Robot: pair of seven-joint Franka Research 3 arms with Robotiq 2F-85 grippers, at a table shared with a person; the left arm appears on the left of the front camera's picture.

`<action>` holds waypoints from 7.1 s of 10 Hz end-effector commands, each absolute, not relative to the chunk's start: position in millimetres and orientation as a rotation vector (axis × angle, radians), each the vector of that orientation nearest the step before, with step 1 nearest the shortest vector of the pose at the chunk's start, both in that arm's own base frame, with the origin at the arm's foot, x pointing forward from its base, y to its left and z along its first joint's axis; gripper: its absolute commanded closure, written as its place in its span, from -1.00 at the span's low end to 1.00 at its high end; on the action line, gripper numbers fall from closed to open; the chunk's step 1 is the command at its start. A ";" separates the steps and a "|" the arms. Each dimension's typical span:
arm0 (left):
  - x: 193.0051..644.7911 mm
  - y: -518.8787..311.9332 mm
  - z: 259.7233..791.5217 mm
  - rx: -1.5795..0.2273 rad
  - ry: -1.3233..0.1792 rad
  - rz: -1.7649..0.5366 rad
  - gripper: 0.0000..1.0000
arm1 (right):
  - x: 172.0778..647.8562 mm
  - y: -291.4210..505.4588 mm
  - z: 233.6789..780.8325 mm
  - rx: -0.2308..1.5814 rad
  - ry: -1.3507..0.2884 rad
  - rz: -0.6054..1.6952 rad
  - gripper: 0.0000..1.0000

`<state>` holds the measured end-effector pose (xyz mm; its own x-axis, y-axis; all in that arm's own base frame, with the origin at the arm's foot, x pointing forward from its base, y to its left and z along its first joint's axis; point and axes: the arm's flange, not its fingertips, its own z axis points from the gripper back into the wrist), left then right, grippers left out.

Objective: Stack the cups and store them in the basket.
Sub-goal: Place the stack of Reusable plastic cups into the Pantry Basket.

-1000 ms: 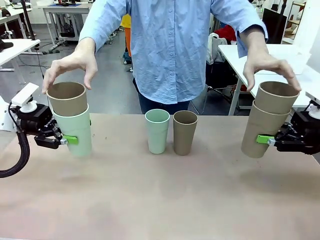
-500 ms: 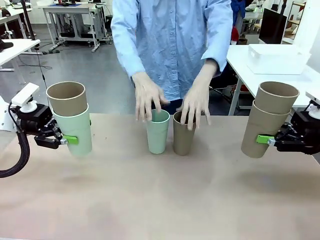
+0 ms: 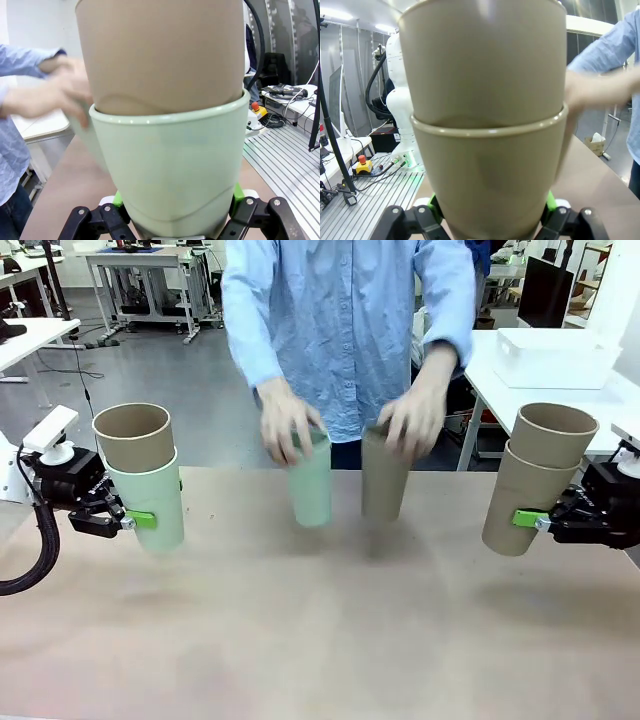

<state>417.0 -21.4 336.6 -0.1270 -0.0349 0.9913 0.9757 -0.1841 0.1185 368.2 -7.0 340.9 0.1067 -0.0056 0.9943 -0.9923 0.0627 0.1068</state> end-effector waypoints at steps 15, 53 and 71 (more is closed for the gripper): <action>417.4 -21.5 341.9 -1.257 -1.175 -1.459 -0.69 | 368.0 -7.9 344.0 1.210 -1.168 1.087 -0.70; 417.4 -21.5 341.9 -1.257 -1.175 -1.459 -0.69 | 368.0 -7.9 344.0 1.210 -1.168 1.087 -0.70; 417.4 -21.5 341.9 -1.257 -1.175 -1.459 -0.69 | 368.0 -7.9 344.0 1.210 -1.168 1.087 -0.70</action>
<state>417.0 -21.4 335.9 -0.1256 -0.0352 0.9915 0.9759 -0.1841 0.1171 368.4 -7.3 340.3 0.1077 -0.0036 0.9942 -0.9921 0.0646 0.1077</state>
